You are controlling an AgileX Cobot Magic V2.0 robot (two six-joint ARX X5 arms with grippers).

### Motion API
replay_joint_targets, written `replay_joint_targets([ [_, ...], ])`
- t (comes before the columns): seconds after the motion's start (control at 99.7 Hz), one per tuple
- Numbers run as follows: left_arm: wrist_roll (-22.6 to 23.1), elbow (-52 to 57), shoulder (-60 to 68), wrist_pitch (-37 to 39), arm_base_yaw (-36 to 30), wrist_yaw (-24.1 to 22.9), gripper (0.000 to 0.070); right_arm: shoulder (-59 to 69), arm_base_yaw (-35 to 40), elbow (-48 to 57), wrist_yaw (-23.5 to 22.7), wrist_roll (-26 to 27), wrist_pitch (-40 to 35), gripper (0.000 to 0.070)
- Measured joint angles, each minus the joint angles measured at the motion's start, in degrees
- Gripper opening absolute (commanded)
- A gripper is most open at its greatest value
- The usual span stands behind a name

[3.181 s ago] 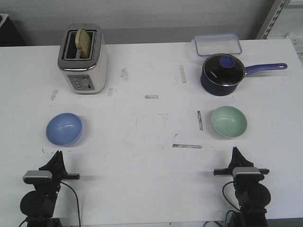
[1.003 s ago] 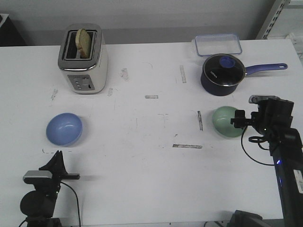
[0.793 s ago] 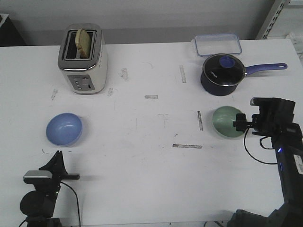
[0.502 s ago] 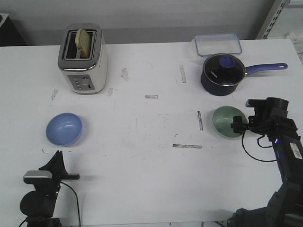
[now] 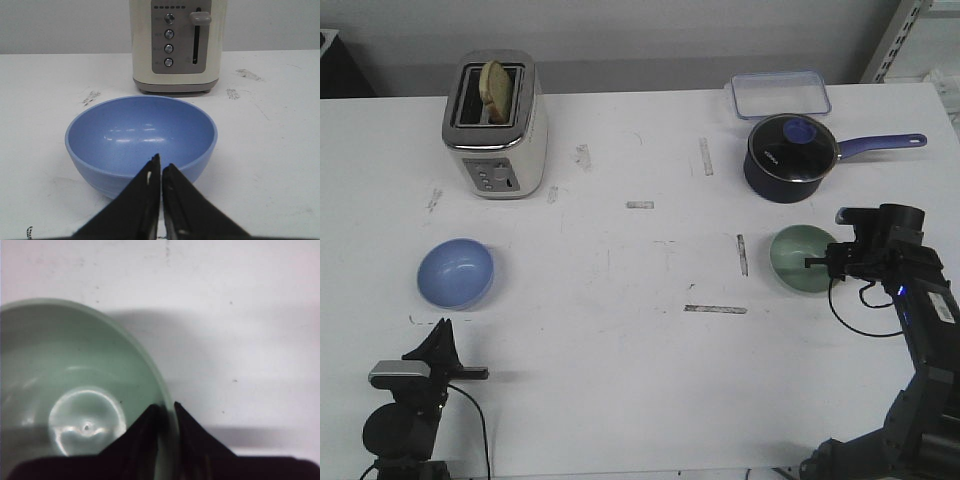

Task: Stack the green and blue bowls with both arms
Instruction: 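Move the right gripper forward to the rim of the pale green bowl, then grasp the green bowl rim and carry it toward the table center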

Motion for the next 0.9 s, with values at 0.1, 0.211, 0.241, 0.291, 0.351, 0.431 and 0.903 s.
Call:
replay_joint_targets([
  [0.1,-0.26,0.00,0.00,0.02,0.00,0.02,0.0002,-0.66,0.44,1.25,-0.48,-0.02,-1.73,0.0000],
  [0.211,-1.27,0.00,0.00,0.00,0.00,0.00,0.0002,-3.30,1.81,4.13,-1.51,0.74,-2.95,0.0000],
  [0.241,-1.49,0.00,0.00,0.00,0.00,0.02,0.0002,-4.17,2.47,5.38,-2.27,1.38,-2.95,0.0000],
  [0.291,-1.66,0.00,0.00,0.00,0.00,0.00,0.0002,-5.64,3.89,7.78,-3.39,2.84,-2.75,0.0000],
  [0.351,-1.70,0.00,0.00,0.00,0.00,0.00,0.0002,-7.50,6.38,10.29,-4.74,5.09,-2.03,0.0000],
  [0.431,-1.73,0.00,0.00,0.00,0.00,0.00,0.0002,-8.85,11.10,13.11,-5.90,8.35,-1.81,0.0000],
  [0.903,-1.73,0.00,0.00,-0.02,0.00,0.00,0.0002,-3.50,44.94,14.34,-6.14,14.10,-4.11,0.0000],
])
